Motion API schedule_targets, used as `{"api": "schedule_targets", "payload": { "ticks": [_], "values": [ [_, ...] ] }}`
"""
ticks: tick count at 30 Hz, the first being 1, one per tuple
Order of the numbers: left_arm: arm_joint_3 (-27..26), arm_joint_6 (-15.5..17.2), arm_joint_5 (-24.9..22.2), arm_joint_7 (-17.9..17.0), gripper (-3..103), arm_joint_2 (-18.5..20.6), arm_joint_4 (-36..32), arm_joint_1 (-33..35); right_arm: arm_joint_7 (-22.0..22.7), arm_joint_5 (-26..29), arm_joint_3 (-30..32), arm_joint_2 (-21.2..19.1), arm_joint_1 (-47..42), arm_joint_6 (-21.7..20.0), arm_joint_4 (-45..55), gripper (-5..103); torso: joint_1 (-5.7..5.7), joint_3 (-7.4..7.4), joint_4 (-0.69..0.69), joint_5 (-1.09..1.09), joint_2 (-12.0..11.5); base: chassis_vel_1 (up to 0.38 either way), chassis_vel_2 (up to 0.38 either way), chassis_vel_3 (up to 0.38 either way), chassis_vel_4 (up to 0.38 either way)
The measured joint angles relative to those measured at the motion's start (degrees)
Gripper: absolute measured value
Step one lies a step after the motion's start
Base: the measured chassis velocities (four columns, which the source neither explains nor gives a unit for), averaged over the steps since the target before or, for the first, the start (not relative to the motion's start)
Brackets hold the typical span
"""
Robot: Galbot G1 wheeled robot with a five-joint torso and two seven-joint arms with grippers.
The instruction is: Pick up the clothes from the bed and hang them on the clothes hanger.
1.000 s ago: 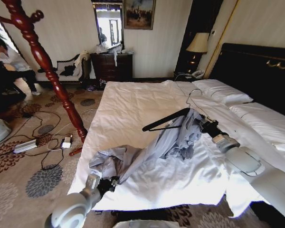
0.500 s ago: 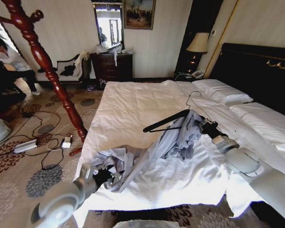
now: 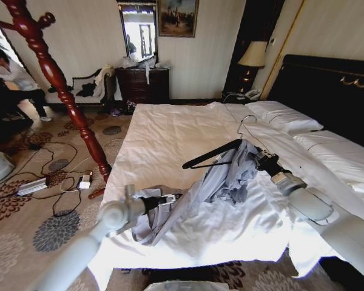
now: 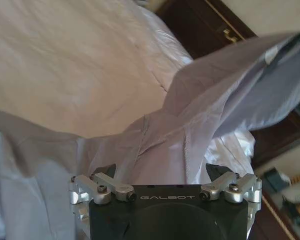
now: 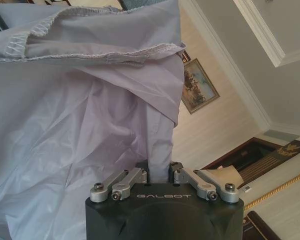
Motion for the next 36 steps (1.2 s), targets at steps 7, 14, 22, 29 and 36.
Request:
{"api": "schedule_targets", "payload": {
  "ticks": [7, 14, 22, 29, 36],
  "values": [
    [1.8, -3.9, 7.5, 9.8, 100, -1.0, 8.0, -1.1, 0.1, 0.3, 0.2, -0.2, -0.2, -0.2, -0.5, 18, 0.0, 0.0, 0.01, 0.0, 0.0, 0.0, 0.0, 0.0, 0.0],
    [0.0, -7.9, 10.2, 14.3, 100, 0.8, 9.2, 1.1, 0.2, 0.3, 0.5, -0.5, -0.6, -0.3, -0.5, 18, -0.01, -0.01, 0.04, -0.01, 0.0, 0.0, 0.0, 0.0, 0.0],
    [0.8, -8.8, 10.8, 15.8, 99, -2.3, 12.1, -0.2, 0.2, 0.3, 0.1, -0.5, -0.3, -0.6, -0.5, 18, -0.01, -0.01, 0.01, -0.01, 0.0, 0.0, 0.0, 0.0, 0.0],
    [3.0, -8.2, 9.6, 15.4, 99, -4.7, 13.9, -2.0, 0.2, 0.2, 0.0, -0.4, -0.3, -0.6, -0.5, 18, -0.01, 0.0, 0.01, -0.01, 0.0, 0.0, 0.0, 0.0, 0.0],
    [4.9, -7.7, 9.6, 15.0, 97, -5.7, 14.7, -3.2, 0.2, 0.2, -0.1, -0.4, -0.1, -0.5, -0.6, 18, -0.01, -0.01, 0.02, -0.01, 0.0, 0.0, 0.0, 0.0, 0.0]
  ]
}}
